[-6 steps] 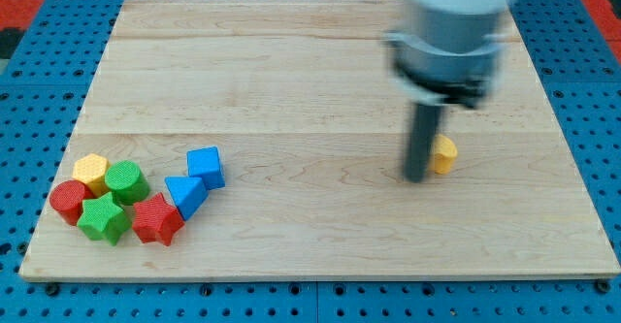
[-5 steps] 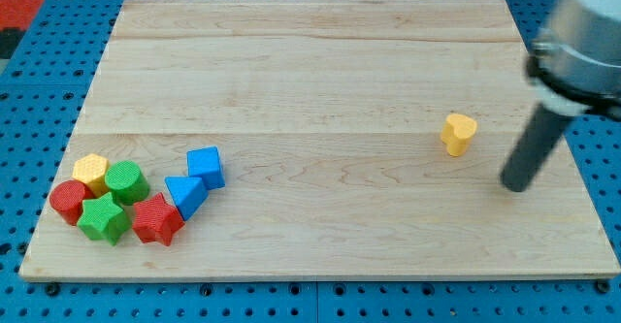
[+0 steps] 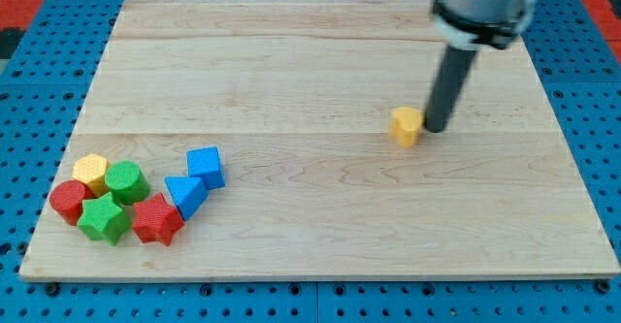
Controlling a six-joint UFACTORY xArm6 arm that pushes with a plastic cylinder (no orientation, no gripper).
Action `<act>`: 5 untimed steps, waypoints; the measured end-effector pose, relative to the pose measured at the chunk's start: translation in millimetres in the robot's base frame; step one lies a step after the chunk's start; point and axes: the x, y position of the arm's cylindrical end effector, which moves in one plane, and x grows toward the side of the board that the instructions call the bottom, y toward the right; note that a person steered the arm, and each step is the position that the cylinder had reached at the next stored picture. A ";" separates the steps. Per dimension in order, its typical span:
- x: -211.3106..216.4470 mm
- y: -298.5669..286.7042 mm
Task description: Move the heart towards the left side of the board
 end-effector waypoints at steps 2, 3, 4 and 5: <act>7.9 -88.0; 23.7 -83.3; 24.4 -153.2; 24.4 -242.8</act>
